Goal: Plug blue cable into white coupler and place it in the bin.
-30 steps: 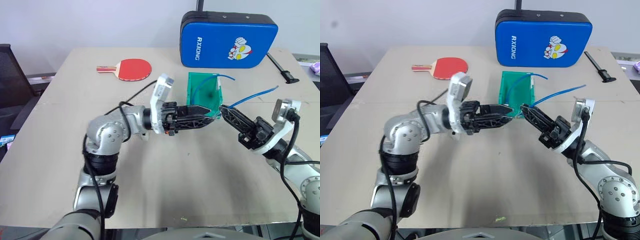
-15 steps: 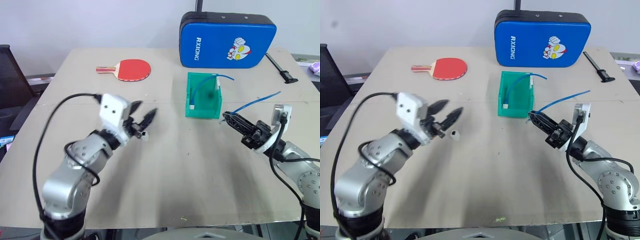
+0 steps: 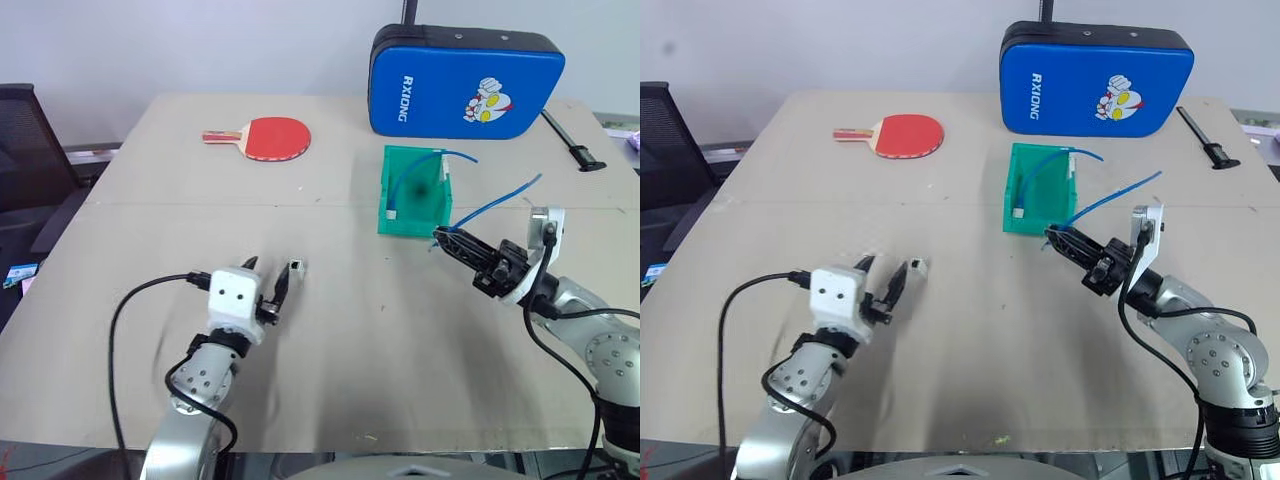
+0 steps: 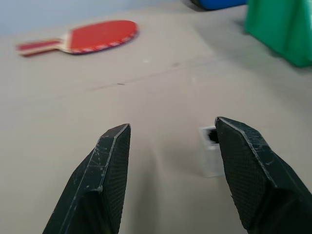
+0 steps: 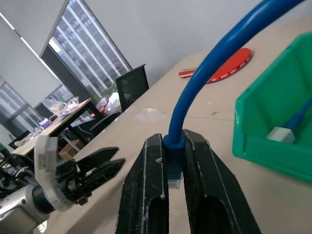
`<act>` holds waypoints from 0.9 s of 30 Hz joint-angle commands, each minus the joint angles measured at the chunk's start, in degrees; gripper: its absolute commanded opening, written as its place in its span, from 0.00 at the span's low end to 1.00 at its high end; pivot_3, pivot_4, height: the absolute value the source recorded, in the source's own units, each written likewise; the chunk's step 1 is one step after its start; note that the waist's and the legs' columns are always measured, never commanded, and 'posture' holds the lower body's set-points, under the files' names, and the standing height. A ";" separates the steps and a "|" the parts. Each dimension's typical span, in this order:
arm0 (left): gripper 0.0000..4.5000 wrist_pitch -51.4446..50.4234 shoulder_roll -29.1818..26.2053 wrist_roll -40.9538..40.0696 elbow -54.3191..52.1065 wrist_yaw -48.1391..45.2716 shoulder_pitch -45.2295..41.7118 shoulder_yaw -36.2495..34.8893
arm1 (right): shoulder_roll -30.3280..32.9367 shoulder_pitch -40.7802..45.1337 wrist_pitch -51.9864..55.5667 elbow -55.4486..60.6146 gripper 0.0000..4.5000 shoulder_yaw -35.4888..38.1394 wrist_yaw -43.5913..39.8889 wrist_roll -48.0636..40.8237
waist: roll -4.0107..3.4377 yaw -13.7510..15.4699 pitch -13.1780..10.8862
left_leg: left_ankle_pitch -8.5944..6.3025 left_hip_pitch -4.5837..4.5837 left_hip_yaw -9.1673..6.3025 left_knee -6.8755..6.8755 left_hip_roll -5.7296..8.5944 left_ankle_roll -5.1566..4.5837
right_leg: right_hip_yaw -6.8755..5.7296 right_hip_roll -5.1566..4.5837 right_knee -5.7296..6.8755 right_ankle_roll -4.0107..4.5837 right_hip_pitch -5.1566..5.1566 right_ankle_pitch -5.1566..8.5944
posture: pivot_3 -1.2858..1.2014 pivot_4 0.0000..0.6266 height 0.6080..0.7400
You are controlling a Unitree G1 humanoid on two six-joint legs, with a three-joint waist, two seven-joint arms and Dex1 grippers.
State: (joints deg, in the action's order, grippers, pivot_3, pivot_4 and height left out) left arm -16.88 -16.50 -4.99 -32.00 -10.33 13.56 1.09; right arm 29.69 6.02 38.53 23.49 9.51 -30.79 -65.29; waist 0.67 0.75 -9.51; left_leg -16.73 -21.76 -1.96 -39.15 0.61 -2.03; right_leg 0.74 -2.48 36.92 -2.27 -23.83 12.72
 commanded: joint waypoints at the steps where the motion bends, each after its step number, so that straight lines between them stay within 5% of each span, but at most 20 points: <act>1: 0.62 1.90 0.05 0.27 1.46 -1.23 -2.02 0.12 | -0.26 -0.30 -0.29 3.09 0.00 1.45 0.34 -0.28 | -0.01 -0.02 0.00 | 0.00 0.01 0.00 0.01 -0.02 0.00 | 0.00 0.02 0.00 0.00 0.00 0.00 | 0.52 0.24 1.00; 18: 0.62 3.63 1.46 3.40 11.80 -3.09 -5.61 3.07 | -0.01 -2.31 -0.70 6.97 0.00 2.94 2.78 -0.27 | -0.02 0.03 0.01 | 0.00 0.02 0.01 0.01 -0.07 0.00 | 0.03 0.11 0.00 -0.01 0.01 0.00 | 0.52 0.24 1.00; 21: 0.44 4.28 2.09 3.38 12.20 -2.76 -5.96 2.53 | -0.10 -2.22 -0.74 7.24 0.00 2.59 2.88 0.13 | -0.03 0.03 0.02 | 0.00 0.03 0.00 0.00 -0.07 0.00 | 0.02 0.11 0.00 -0.01 0.02 -0.01 | 0.52 0.24 1.00; 25: 0.07 3.83 2.80 3.05 12.37 -2.53 -6.59 1.79 | 0.32 -0.76 -1.10 7.60 0.00 0.70 2.26 3.10 | -0.03 0.03 0.02 | 0.00 0.02 0.00 0.00 -0.07 0.00 | 0.02 0.11 0.00 -0.01 0.02 -0.01 | 0.52 0.24 1.00; 27: 0.07 2.26 3.41 1.62 11.97 -2.86 -7.36 1.07 | 0.31 0.92 -1.80 7.90 0.00 -1.24 2.21 6.43 | -0.03 -0.05 0.02 | 0.00 0.03 0.00 0.00 -0.07 0.00 | 0.02 0.12 0.00 -0.01 0.02 -0.01 | 0.52 0.24 1.00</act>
State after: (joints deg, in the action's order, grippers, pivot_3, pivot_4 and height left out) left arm -14.06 -13.63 -2.06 -19.11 -13.32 6.94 3.05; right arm 29.61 5.29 38.21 28.78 9.09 -28.21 -60.81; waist 0.64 0.69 -9.50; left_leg -16.73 -21.72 -1.96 -39.15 0.54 -2.03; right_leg 0.76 -2.34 36.92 -2.28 -23.81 12.72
